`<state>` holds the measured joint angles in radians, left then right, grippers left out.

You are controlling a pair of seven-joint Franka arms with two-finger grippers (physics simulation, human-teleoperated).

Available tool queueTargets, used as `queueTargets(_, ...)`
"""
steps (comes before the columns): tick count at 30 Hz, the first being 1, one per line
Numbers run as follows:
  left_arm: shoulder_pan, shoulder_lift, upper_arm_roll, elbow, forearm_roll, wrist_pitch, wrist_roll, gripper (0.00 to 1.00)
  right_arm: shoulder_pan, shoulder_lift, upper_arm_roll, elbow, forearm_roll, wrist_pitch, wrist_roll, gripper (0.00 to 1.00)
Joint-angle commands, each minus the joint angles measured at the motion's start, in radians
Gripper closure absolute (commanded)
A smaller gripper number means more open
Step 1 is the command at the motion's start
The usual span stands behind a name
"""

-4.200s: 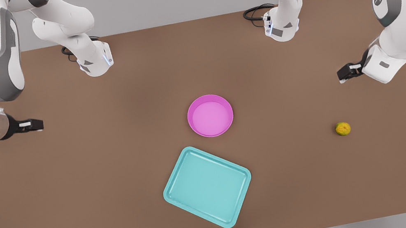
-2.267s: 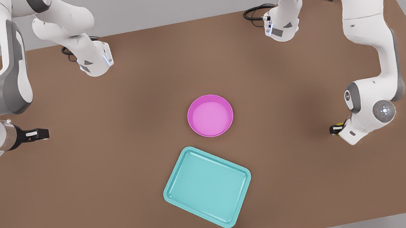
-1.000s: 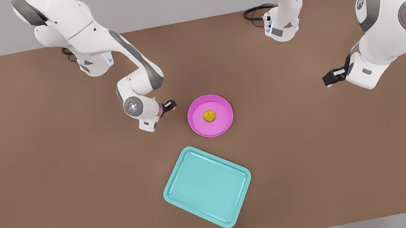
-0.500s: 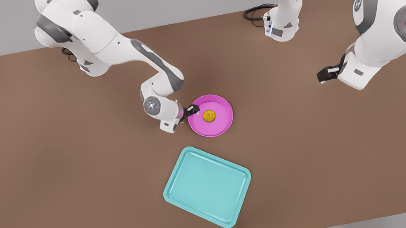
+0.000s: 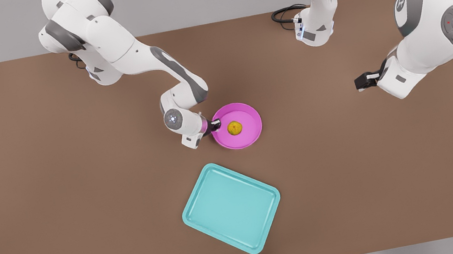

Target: Place the orange on the plate with the left arm and the plate on the tray with the right arm

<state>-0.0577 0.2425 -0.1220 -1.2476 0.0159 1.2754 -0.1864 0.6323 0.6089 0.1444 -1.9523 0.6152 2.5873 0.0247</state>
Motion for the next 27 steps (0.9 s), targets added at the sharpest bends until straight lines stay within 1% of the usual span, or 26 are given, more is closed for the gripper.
queueTargets(1, -0.001, -0.002, -0.001, 0.0, -0.001, -0.002, 0.025, 0.0, -0.002, -0.001, 0.0, 0.003, -0.011, -0.018, 0.021, 0.79)
queueTargets(7, -0.001, -0.003, -0.002, 0.002, -0.004, -0.002, 0.024, 0.0, -0.02, -0.021, 0.001, 0.062, 0.008, -0.039, 0.03, 0.79)
queueTargets(13, -0.001, -0.002, -0.007, 0.002, -0.005, -0.013, 0.024, 0.0, -0.074, -0.017, 0.001, 0.197, 0.282, -0.061, 0.115, 0.79)
queueTargets(17, -0.001, -0.003, -0.007, 0.004, -0.004, -0.014, 0.024, 0.0, -0.143, 0.035, -0.003, 0.306, 0.293, -0.05, 0.213, 0.79)
queueTargets(19, 0.001, -0.005, -0.002, 0.004, -0.01, -0.022, 0.028, 0.0, -0.155, 0.109, -0.012, 0.401, 0.319, -0.036, 0.225, 0.79)
queueTargets(20, 0.001, -0.005, -0.001, 0.005, -0.011, -0.022, 0.03, 0.0, -0.16, 0.124, -0.032, 0.431, 0.319, -0.036, 0.241, 0.79)
queueTargets(22, -0.001, -0.003, -0.002, 0.004, -0.007, -0.022, 0.025, 0.0, -0.177, 0.129, -0.069, 0.431, 0.319, -0.036, 0.247, 0.79)
queueTargets(24, -0.001, -0.012, -0.007, 0.004, -0.011, -0.022, 0.024, 0.0, -0.227, 0.13, -0.072, 0.431, 0.321, -0.041, 0.247, 0.79)
queueTargets(27, 0.001, -0.012, -0.005, 0.004, -0.007, -0.022, 0.03, 0.0, -0.252, 0.146, -0.085, 0.441, 0.317, -0.036, 0.245, 0.79)
